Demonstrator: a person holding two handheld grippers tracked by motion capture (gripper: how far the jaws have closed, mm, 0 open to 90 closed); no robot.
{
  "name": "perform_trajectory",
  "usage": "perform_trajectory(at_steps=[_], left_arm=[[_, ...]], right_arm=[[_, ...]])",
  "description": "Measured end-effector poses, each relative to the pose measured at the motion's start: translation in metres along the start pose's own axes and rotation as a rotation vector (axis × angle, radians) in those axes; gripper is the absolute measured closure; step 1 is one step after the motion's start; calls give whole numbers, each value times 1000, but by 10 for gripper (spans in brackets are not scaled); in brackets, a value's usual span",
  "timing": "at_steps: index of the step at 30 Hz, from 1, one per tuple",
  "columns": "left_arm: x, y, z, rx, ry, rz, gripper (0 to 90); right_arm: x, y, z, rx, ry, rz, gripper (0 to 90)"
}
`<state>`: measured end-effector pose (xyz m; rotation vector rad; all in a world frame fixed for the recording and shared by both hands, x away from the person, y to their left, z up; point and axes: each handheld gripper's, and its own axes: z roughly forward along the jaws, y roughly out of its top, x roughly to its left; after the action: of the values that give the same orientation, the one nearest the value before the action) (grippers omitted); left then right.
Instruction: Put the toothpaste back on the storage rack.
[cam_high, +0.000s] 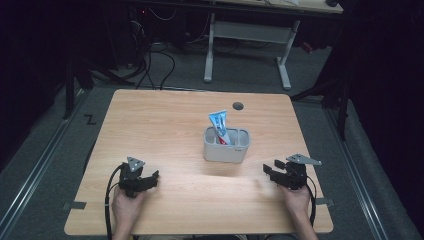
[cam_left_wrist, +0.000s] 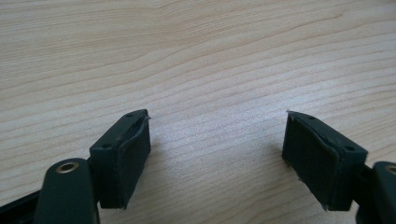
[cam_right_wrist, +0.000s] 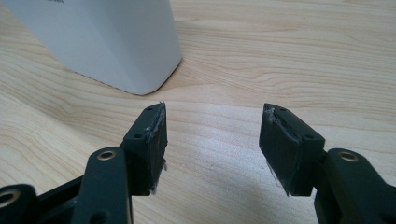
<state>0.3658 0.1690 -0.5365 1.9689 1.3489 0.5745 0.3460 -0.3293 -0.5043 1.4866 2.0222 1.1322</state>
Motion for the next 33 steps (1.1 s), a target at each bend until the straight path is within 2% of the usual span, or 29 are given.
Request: perform_trajectory(at_steps=[10, 16, 21, 33], left_arm=[[0, 0, 0, -1, 0, 0, 238], [0, 0, 0, -2, 0, 0, 238], [0, 0, 0, -2, 0, 0, 238], [0, 0, 0, -2, 0, 0, 238]], right_arm=[[3, -2, 11, 26, -19, -8, 412], [4, -3, 17, 46, -36, -35, 412], [5, -6, 21, 48, -41, -26, 413], [7, -11, 30, 71, -70, -54, 414]])
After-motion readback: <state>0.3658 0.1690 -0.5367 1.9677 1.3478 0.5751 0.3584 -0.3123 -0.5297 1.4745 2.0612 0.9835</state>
